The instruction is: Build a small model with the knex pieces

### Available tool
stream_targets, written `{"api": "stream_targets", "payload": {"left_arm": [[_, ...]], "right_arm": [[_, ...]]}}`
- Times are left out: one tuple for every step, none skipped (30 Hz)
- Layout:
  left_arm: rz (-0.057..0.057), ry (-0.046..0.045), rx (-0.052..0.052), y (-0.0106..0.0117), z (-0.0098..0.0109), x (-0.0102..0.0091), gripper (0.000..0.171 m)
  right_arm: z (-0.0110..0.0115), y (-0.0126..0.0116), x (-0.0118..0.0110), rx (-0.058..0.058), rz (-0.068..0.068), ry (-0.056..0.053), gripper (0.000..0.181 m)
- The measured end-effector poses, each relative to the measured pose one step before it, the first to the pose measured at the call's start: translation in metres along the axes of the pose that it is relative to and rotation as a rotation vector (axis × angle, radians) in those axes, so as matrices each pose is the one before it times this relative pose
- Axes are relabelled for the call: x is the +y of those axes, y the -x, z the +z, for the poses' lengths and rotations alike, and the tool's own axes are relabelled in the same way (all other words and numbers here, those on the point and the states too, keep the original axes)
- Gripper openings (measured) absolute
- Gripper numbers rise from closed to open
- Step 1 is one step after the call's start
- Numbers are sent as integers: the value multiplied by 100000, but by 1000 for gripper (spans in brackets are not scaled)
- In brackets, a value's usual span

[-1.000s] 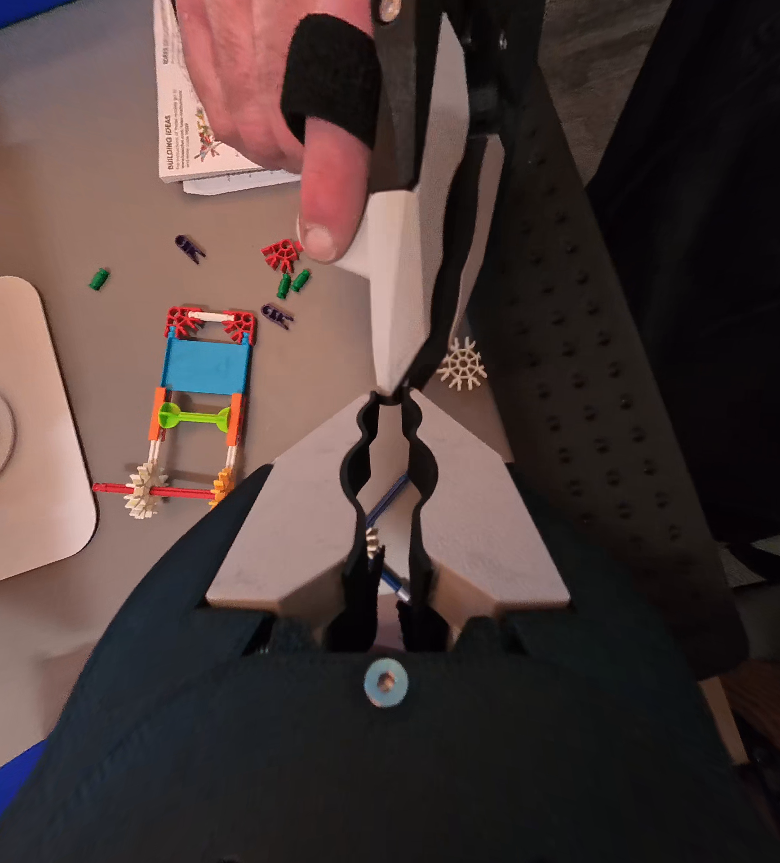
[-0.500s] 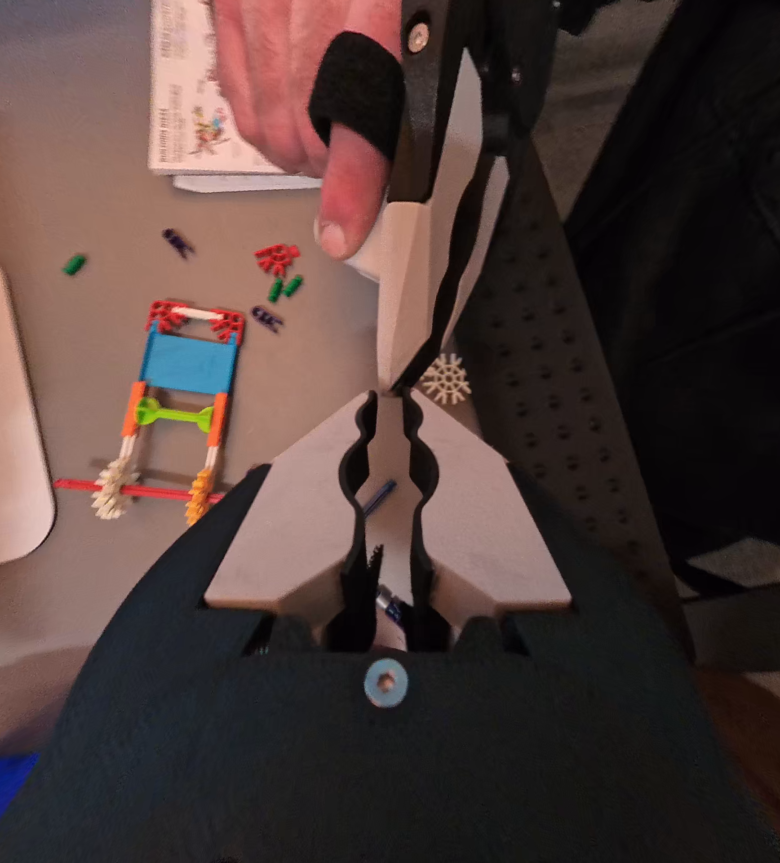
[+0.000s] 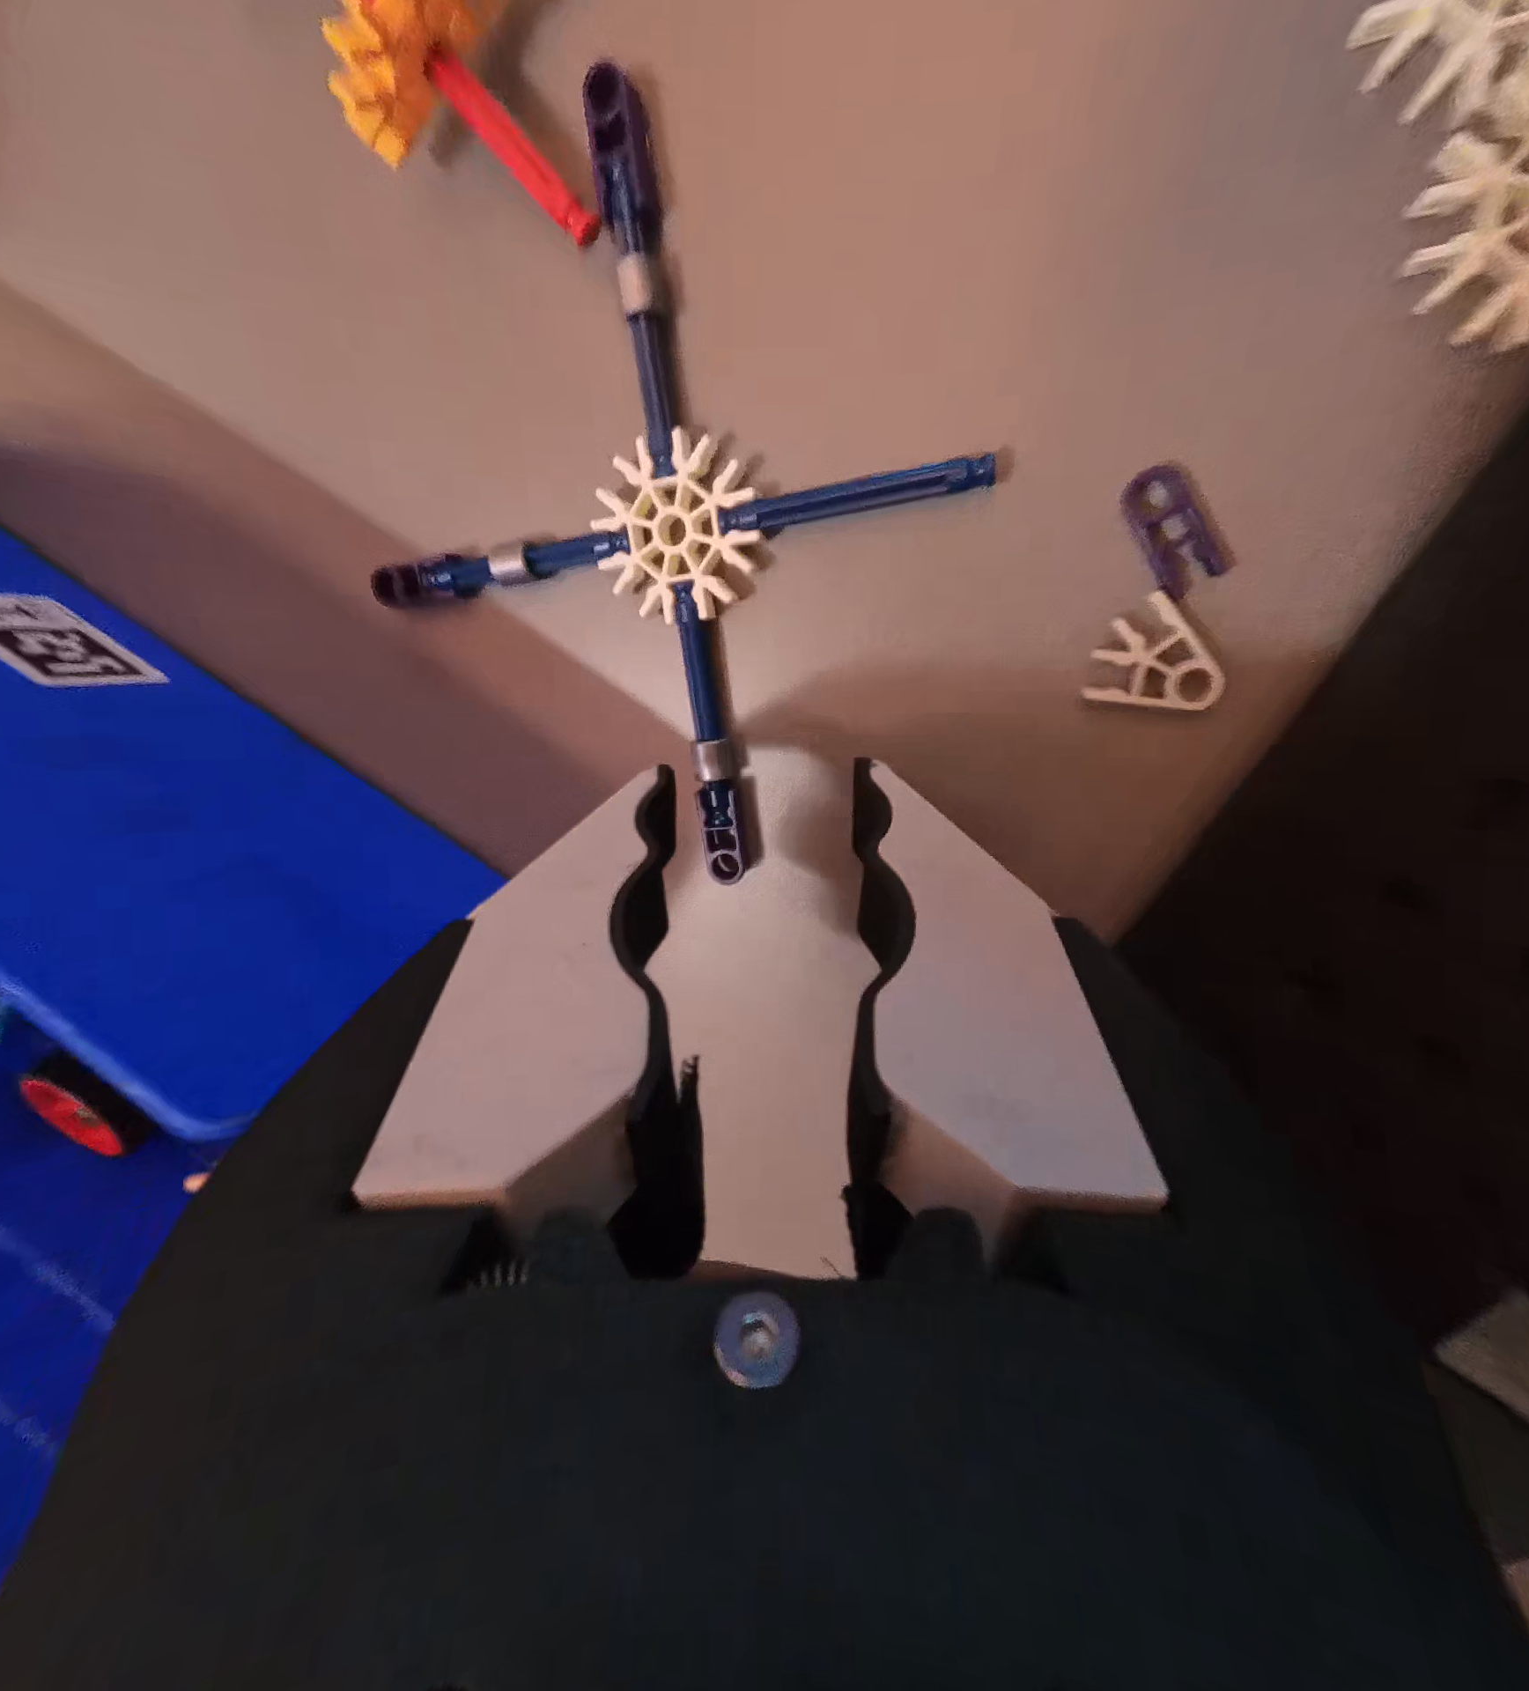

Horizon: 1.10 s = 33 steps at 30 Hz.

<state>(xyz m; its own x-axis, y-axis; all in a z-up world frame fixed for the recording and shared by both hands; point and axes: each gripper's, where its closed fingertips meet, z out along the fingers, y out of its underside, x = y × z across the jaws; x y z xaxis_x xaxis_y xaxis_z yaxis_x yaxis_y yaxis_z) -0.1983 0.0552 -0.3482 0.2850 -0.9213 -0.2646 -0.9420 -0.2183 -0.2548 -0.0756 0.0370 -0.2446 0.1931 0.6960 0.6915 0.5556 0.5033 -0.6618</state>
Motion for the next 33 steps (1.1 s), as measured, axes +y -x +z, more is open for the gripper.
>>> {"api": "stream_targets", "payload": {"left_arm": [[-3015, 314, -2104, 338, 579, 272, 35], [-2833, 397, -2244, 363, 493, 195, 31], [-2075, -2216, -2, 9, 222, -239, 21], [-1855, -1563, 854, -128, 66, -146, 17], [-1201, -357, 113, -41, 35, 4, 14], [-790, 45, -507, -34, 75, 56, 7], [-935, -1200, -587, -24, 24, -129, 7], [-1141, -1051, -632, -2, 15, -88, 7], [-111, -997, -897, -4, -17, -11, 7], [-116, -1592, -634, -47, -39, -62, 7], [-2218, -2608, 326, -163, -16, -174, 7], [-2938, -2430, 963, -265, -6, -96, 7], [-906, -2054, -917, -89, -50, 9, 6], [-474, -1508, -1193, -74, -83, 73, 6], [-1223, -1561, -209, -170, -99, 29, 6], [-1523, -2681, 694, -242, -151, -148, 7], [-1764, -2725, 839, -187, -178, -181, 7], [-1906, -2140, 420, -40, -197, -161, 7], [-1597, -2014, 1316, -156, -227, -207, 7], [-1627, -2456, 2212, -259, -242, -321, 7], [-2087, -2035, 1928, -184, -198, -287, 6], [-1449, -1245, 2172, -245, -160, -159, 7], [-1391, -1912, 2691, -337, -123, -275, 7], [-2506, -2535, 2857, -291, -145, -392, 7], [-1586, -1292, 1371, -27, -120, -185, 6], [-360, -280, -44, 174, -96, -22, 6], [-1204, -789, 924, 44, -55, -130, 6], [-2232, -1021, 1965, -91, -9, -163, 6], [-841, -210, 1694, -148, 42, -22, 6], [394, 220, 348, -65, 80, 49, 6], [-256, 11, -181, 12, 62, -7, 6], [-727, -551, 1125, -166, 55, -99, 6], [-568, -512, 1291, -184, 33, -73, 6]], "right_arm": [[50, 92, 15, -203, -274, 161, 7], [29, 69, 6, -140, -64, -4, 7], [6, 20, 6, -39, 237, -80, 7], [-4, -20, 27, 4, 503, -8, 7], [-13, -32, 29, -63, 646, -50, 7], [-21, -49, 25, -63, 663, -143, 7], [-29, -66, 57, -5, 571, -28, 7], [-17, -95, 98, 91, 398, 225, 7], [-31, -111, 118, 141, 429, 260, 7], [-30, -89, 85, -56, 717, 14, 7], [-34, -57, 40, -235, 944, -205, 7], [4, -23, 36, -177, 874, -74, 6], [24, 32, 54, -369, 444, 156, 7], [61, 189, 47, -950, 74, 184, 7], [97, 295, 26, -1345, 9, 89, 6], [132, 332, 42, -1369, -84, 193, 7], [166, 352, 68, -1327, -407, 480, 7], [183, 385, 54, -1370, -760, 492, 6], [183, 405, 18, -1344, -901, 335, 6], [170, 391, 5, -1174, -852, 386, 6], [152, 371, 6, -1102, -946, 456, 6], [143, 386, -15, -1198, -1202, 436, 6], [132, 388, 38, -1096, -1634, 799, 6], [114, 341, 97, -764, -2430, 1032, 6], [65, 237, 52, -449, -1932, 791, 6], [41, 187, -118, -530, -307, -72, 7], [80, 236, -222, -735, -57, -518, 7], [170, 230, -41, -254, -1150, 576, 7], [197, 90, 190, 855, -2040, 1913, 7], [183, 9, 235, 1080, -1840, 2016, 7], [123, 102, 106, 78, -1037, 974, 7], [63, 112, -16, -272, -369, 7, 7], [45, 59, -49, -128, 84, -251, 7]]}}
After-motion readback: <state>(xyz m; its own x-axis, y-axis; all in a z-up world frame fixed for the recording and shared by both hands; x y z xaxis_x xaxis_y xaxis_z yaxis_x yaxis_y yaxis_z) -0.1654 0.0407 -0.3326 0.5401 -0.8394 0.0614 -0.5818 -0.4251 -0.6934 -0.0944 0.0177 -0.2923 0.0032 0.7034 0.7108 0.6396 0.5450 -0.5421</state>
